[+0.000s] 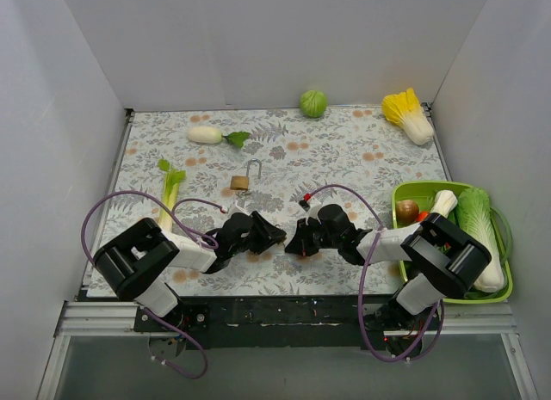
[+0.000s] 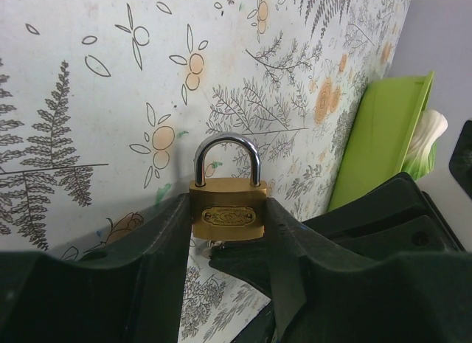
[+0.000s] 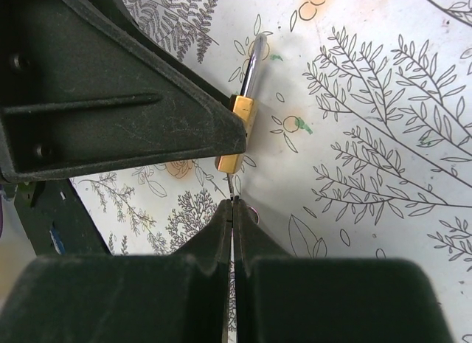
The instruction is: Unlock with the key
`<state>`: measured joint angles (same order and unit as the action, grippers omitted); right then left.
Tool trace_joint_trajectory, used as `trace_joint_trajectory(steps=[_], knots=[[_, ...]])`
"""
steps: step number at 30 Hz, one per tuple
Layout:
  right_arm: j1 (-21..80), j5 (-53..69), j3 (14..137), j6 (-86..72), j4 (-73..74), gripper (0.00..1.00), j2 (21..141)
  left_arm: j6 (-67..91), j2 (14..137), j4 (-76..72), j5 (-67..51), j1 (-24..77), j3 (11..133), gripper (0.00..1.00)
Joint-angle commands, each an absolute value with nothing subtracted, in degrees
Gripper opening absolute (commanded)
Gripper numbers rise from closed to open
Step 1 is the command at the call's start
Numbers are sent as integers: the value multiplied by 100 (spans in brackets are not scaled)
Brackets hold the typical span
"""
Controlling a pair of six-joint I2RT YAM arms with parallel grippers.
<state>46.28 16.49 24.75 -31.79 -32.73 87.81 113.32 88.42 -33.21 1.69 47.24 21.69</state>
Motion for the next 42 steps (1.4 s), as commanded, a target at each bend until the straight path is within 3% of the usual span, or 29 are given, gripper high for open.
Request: trace_joint_trajectory(steps=[1,42], knots=[[4641,1389,2645,-3225,-3270,1,8622,11171,8666,-3059,272,4737,2127,0],[4289,1872,2760,-3788,-4227,1,9018,10608,8736,-3340,150,4834,2136,0]])
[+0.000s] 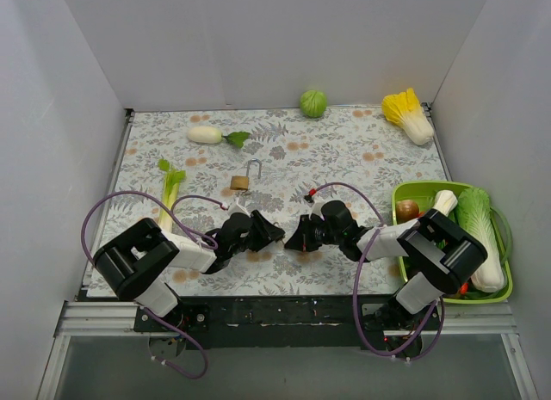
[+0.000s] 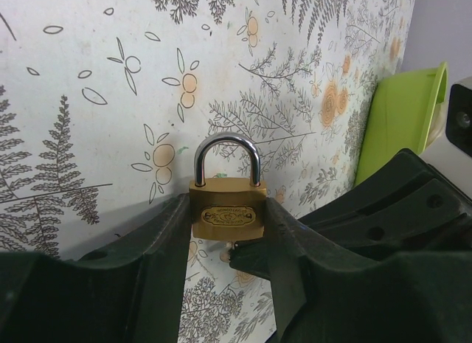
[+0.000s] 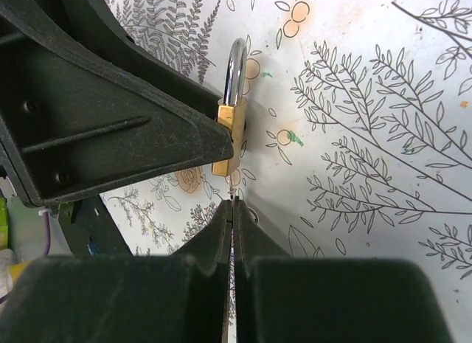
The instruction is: Unlock with the key
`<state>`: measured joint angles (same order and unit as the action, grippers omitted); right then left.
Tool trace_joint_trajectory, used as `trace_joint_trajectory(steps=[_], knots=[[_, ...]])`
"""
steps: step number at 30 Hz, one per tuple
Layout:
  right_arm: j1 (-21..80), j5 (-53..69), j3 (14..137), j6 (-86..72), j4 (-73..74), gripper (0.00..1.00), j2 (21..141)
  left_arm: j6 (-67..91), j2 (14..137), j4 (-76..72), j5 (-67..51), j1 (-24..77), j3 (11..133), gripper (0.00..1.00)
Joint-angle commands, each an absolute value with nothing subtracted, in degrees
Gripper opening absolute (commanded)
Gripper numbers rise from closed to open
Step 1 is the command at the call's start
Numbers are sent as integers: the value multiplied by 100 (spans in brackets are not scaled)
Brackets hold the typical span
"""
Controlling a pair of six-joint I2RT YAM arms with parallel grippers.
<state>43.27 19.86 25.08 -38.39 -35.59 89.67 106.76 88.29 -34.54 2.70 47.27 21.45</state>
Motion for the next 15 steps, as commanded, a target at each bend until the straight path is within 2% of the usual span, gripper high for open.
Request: trace_joint_trajectory(steps=[1,15], knots=[[4280,1855,2768,-3779,-4236,1,9009,10608,8745,-3357,149,4843,2144,0],[4140,1863,2786,-3973,-4711,1,9123,10643,8578,-3560,53,4922,1969,0]])
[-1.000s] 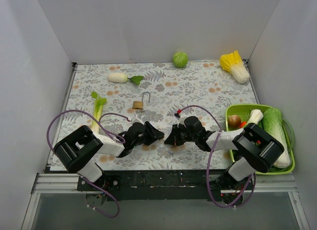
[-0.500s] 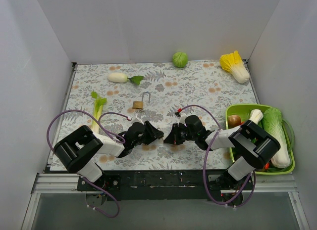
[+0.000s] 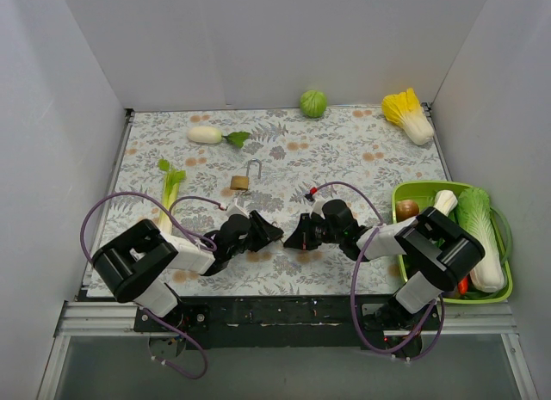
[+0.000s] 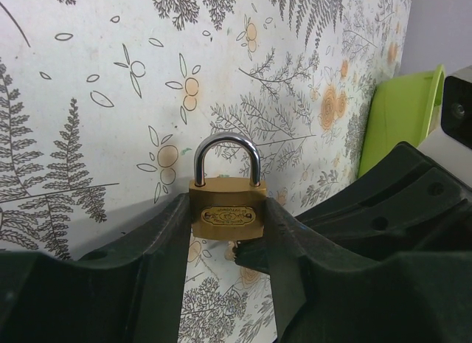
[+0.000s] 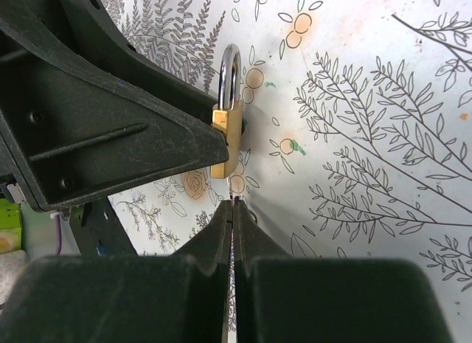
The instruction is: Unlock with the key
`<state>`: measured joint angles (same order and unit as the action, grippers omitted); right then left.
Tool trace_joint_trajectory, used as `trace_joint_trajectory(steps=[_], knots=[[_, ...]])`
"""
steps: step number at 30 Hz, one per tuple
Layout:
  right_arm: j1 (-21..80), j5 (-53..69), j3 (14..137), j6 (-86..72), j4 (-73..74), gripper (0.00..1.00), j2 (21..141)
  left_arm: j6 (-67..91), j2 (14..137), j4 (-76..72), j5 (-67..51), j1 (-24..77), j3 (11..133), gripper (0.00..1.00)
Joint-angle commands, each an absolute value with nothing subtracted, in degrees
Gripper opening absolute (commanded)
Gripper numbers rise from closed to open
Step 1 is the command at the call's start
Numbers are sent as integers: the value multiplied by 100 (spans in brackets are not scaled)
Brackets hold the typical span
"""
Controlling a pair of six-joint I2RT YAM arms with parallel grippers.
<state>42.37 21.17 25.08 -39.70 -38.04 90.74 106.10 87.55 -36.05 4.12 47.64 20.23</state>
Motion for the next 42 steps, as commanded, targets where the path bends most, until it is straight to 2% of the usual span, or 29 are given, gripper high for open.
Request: trace_joint_trajectory(steps=[1,17,42], knots=[[4140,1863,2795,-3955,-4728,1,9140,10696,8587,-3560,35,4922,1977,0],[4148,1608,2944,-3542,-4781,1,9167,11100,8754,-3419,-246,5027,2144,0],[4140,1275,3164,-3490,-4922,1,9044,11171,8543,-2918,114,5502,2250,0]])
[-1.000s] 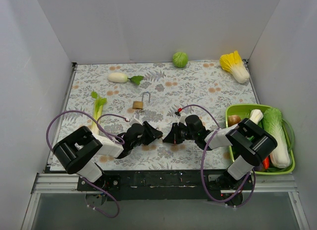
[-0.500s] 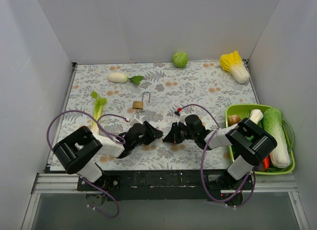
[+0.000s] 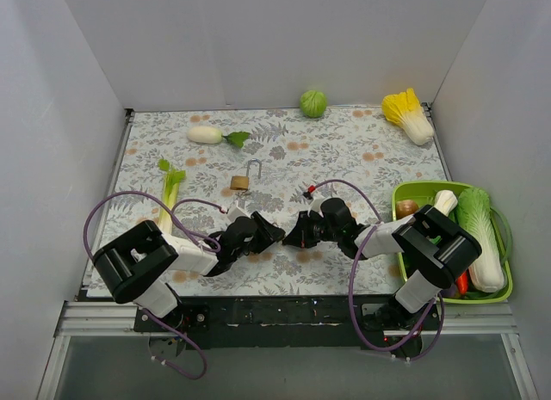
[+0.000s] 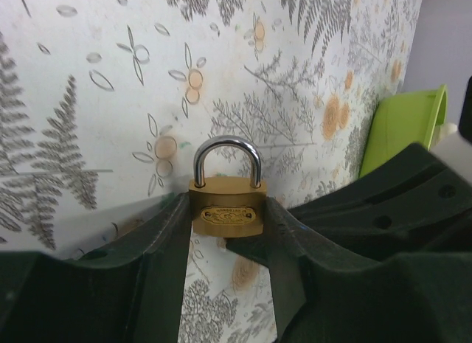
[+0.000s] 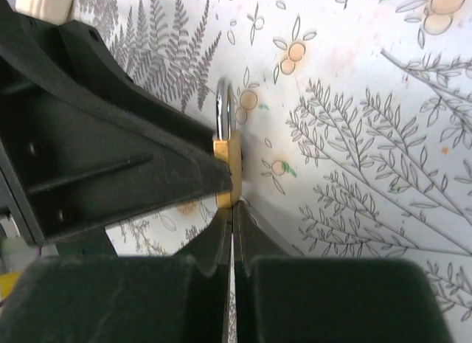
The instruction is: Unlock with the key
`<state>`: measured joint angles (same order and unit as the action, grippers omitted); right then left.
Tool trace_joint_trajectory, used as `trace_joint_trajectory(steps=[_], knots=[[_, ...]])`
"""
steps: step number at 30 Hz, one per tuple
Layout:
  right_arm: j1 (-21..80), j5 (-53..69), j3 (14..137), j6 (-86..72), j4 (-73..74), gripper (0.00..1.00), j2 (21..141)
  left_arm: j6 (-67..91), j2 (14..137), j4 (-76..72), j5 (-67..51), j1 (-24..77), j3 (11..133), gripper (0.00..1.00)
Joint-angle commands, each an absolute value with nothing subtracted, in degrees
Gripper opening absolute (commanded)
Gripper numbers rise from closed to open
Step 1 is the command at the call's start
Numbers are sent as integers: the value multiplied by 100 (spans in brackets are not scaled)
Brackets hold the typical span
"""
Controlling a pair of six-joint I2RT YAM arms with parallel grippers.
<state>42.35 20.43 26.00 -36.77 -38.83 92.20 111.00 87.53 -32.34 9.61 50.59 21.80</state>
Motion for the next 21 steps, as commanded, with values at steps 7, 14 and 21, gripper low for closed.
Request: trace_joint_trajectory(steps=[7,14,21], knots=[[4131,1099,3173,-3393,-5001,1,8956,11171,8508,-2821,176,5572,2285,0],[4131,1186,2979,-3358,-5230,1,8939,11355,8315,-2716,237,5572,2276,0],[4148,1195,2743,-3085,-4712,2,8666,11540,8033,-1830,650,5563,2566,0]])
